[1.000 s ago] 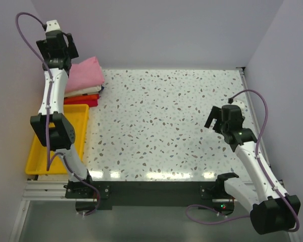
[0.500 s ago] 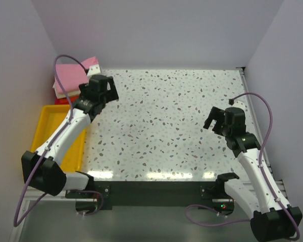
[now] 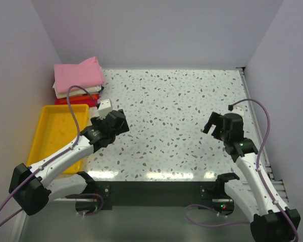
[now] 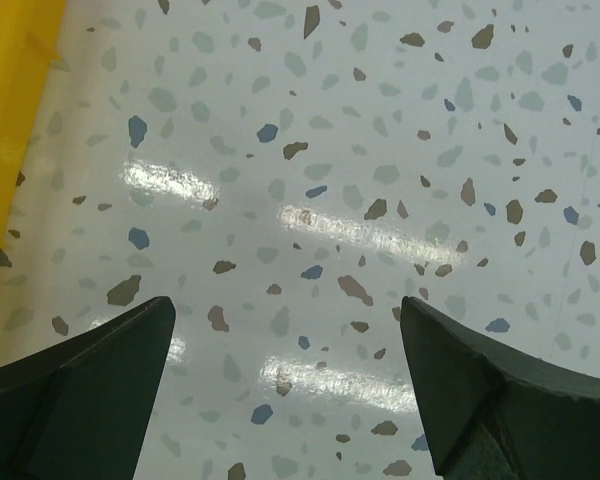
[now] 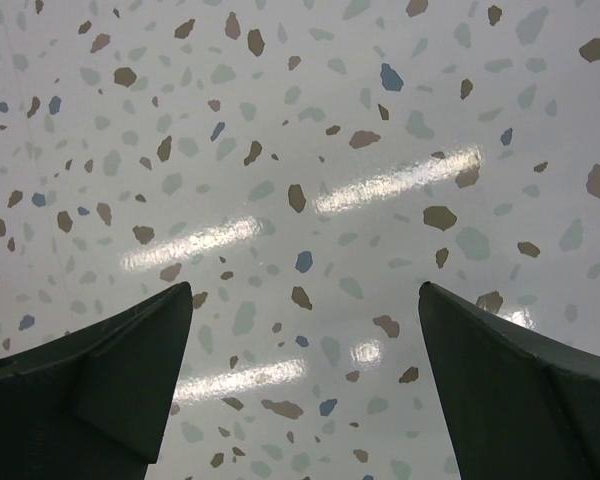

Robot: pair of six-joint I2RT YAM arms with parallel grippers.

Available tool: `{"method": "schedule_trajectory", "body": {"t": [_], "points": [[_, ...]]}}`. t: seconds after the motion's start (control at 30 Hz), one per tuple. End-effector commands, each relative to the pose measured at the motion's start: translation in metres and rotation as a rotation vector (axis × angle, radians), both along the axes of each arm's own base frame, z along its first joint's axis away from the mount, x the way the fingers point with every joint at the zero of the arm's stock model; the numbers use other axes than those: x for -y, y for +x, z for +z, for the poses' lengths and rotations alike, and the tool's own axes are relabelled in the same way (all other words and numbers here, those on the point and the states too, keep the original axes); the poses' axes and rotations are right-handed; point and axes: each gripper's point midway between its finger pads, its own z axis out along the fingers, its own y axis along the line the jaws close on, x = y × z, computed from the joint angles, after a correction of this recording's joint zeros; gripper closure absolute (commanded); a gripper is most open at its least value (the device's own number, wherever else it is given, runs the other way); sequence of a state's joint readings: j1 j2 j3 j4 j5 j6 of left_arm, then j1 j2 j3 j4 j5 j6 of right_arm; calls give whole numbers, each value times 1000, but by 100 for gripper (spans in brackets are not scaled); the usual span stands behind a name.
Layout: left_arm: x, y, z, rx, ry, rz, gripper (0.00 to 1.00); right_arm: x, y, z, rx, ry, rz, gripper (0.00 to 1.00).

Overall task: Fold and stack the t-shirts
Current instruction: Reset both grippers

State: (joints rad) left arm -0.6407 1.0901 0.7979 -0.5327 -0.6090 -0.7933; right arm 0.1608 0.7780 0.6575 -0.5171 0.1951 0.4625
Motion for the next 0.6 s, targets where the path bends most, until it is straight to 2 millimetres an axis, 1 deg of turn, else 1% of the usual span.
{"method": "schedule_trajectory", "body": {"t": [0.0, 0.17, 0.33, 0.5, 0.57], "points": [[-12, -7, 1, 30, 19, 128, 0, 9, 6, 2, 44, -2, -66, 1], [-10, -11, 7, 60, -7, 122, 0, 13, 3, -7, 21, -10, -94, 1], [-13, -13, 4, 60, -1, 124, 0, 8, 5, -6, 42, 0, -64, 1], [-15, -15, 0, 49, 9, 134, 0, 9, 3, -8, 66, 6, -71, 1], [-17, -15, 0, 51, 14, 141, 0, 9, 4, -4, 79, 8, -71, 1]]}}
